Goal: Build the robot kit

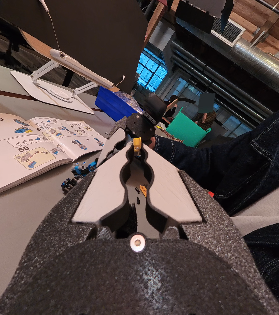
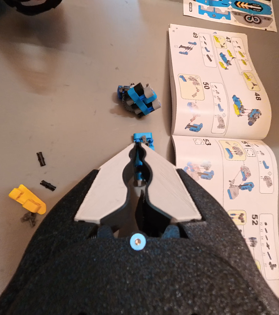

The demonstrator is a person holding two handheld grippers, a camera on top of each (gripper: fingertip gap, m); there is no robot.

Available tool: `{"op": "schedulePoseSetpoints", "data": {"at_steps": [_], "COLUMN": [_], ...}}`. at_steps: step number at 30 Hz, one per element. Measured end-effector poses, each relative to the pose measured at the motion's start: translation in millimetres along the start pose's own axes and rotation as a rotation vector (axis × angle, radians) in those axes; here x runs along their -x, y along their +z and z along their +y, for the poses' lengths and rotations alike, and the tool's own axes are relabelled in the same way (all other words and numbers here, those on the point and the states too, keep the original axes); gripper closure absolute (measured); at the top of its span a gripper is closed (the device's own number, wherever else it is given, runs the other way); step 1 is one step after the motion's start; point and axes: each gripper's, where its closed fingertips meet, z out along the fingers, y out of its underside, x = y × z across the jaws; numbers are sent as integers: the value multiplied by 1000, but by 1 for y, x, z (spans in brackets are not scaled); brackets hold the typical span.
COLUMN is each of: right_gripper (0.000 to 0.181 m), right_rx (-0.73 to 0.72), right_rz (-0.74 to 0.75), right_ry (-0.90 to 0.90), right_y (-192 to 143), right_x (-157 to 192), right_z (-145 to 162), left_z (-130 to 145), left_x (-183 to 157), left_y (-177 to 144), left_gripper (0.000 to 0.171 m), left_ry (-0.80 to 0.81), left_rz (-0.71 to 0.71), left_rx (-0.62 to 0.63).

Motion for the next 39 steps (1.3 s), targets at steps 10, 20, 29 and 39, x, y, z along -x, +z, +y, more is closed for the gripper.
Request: {"op": "schedulePoseSetpoints", "data": {"at_steps": [10,20,29,39], "right_gripper": [181,155,170,173], "right_rx": [-38,66,64,58], "right_rz": [-16,114,98,55], "right_ry": [59,-42,-48,-16], "right_y": [-18,-6,2,-1], "right_x": [1,-1,-7,-4], "right_z": [-14,2,3,-2], "left_z": [-1,0,0,-1], "left_x": [0,-2,-3,-2], "left_y": [-1,0,0,-1], "left_gripper": [164,164,164,164], "left_ry": [-2,5,2,-1], "left_rz": [-2,2,9,10], "left_rx": [-6,-1,0,-5]}}
